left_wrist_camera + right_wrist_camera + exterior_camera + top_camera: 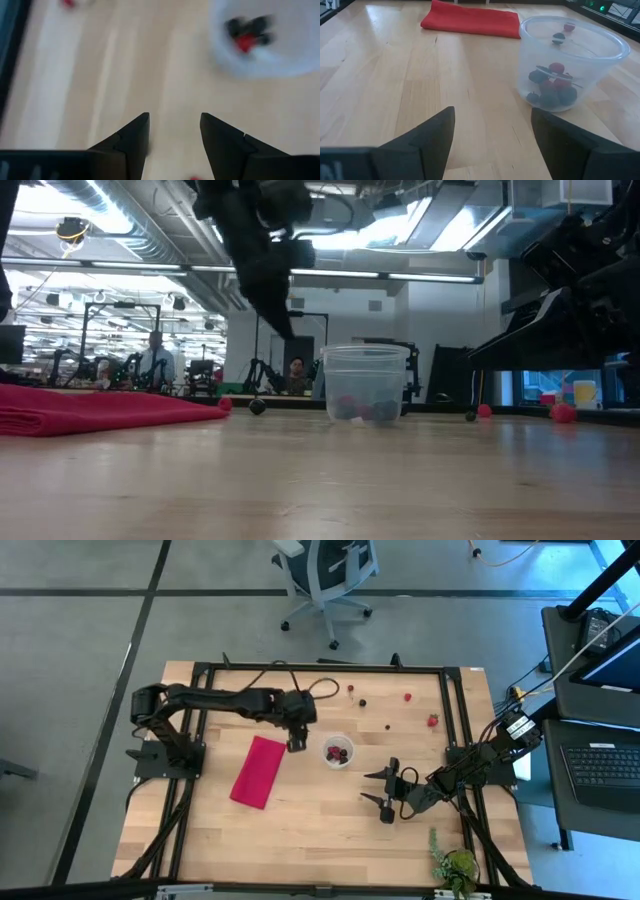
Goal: Pick and placing Produce into tupperware
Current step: Put the black cherries into the transparent bin
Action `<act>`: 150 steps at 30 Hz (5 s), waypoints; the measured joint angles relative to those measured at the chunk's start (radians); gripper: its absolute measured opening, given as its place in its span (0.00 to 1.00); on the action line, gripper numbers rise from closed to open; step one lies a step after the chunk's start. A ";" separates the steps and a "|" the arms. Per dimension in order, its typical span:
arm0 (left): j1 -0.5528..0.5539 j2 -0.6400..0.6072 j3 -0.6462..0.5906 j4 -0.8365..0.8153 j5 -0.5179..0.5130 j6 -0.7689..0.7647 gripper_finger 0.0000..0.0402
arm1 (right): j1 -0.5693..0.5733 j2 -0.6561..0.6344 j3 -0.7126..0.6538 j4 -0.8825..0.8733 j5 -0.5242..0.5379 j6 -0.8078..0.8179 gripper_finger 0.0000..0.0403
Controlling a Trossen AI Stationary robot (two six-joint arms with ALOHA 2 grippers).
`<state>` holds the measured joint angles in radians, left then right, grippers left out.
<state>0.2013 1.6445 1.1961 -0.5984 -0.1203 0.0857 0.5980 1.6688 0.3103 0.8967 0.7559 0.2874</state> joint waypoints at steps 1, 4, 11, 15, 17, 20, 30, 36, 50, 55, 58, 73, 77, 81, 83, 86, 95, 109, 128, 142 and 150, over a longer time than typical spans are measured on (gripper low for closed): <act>0.016 0.000 0.000 -0.018 -0.013 -0.011 0.42 | 0.000 0.000 0.000 0.000 0.000 0.000 0.66; 0.063 0.000 0.000 -0.062 -0.017 -0.097 0.42 | 0.000 0.000 0.000 0.000 0.000 0.000 0.66; 0.162 0.005 0.000 -0.052 -0.017 -0.207 0.42 | 0.000 0.000 0.000 0.000 0.000 0.000 0.66; 0.188 0.005 0.000 -0.052 0.019 -0.234 0.42 | 0.000 0.000 0.000 0.001 0.000 0.000 0.66; 0.186 0.005 0.000 -0.052 0.026 -0.259 0.42 | 0.000 0.000 0.000 0.000 0.000 0.000 0.66; 0.170 0.005 0.000 -0.053 0.025 -0.290 0.42 | 0.000 0.000 0.000 0.000 0.000 -0.001 0.66; 0.154 0.005 -0.009 -0.076 0.002 -0.442 0.42 | 0.000 0.000 0.000 0.001 0.000 -0.001 0.66; 0.153 0.048 -0.035 -0.059 0.001 -0.446 0.42 | 0.000 0.000 0.000 0.003 0.000 -0.001 0.66; 0.157 0.190 -0.035 -0.029 0.027 -0.435 0.42 | 0.000 0.000 -0.001 0.001 0.001 0.000 0.66; 0.156 0.207 -0.035 -0.029 0.029 -0.442 0.42 | 0.000 0.000 -0.001 0.001 0.000 0.000 0.66; 0.157 0.218 -0.036 -0.030 0.029 -0.442 0.42 | 0.000 0.000 -0.001 0.001 0.001 0.000 0.66; 0.159 0.251 -0.032 -0.016 0.029 -0.434 0.42 | 0.000 0.000 0.000 -0.001 0.000 0.014 0.66; 0.159 0.282 -0.029 -0.016 0.033 -0.417 0.42 | 0.000 0.000 0.000 -0.003 0.000 0.021 0.66; 0.159 0.289 -0.030 -0.017 0.030 -0.416 0.42 | 0.000 0.000 0.000 -0.005 0.000 0.021 0.66; 0.159 0.287 -0.031 -0.016 0.028 -0.416 0.42 | 0.000 0.000 0.000 -0.005 0.000 0.021 0.66; 0.159 0.286 -0.032 -0.015 0.028 -0.415 0.40 | 0.000 0.000 0.000 -0.005 0.000 0.021 0.66; 0.158 0.286 -0.032 -0.017 0.030 -0.407 0.27 | 0.000 0.000 0.000 -0.005 0.000 0.020 0.66; 0.118 0.089 -0.037 -0.113 0.055 -0.363 0.27 | 0.000 0.000 0.000 -0.010 0.001 0.015 0.66; -0.099 -0.012 -0.036 0.275 0.262 -0.284 0.29 | 0.000 0.000 0.000 0.004 0.003 -0.003 0.66; -0.118 0.004 -0.029 0.386 0.258 -0.258 0.28 | -0.010 0.000 0.000 0.004 0.003 -0.007 0.66; -0.118 0.077 0.046 0.338 0.228 -0.228 0.28 | -0.040 0.000 0.000 0.003 -0.001 -0.004 0.66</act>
<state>0.0837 1.7211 1.2421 -0.2603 0.1075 -0.1426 0.5584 1.6684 0.3103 0.8995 0.7553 0.2831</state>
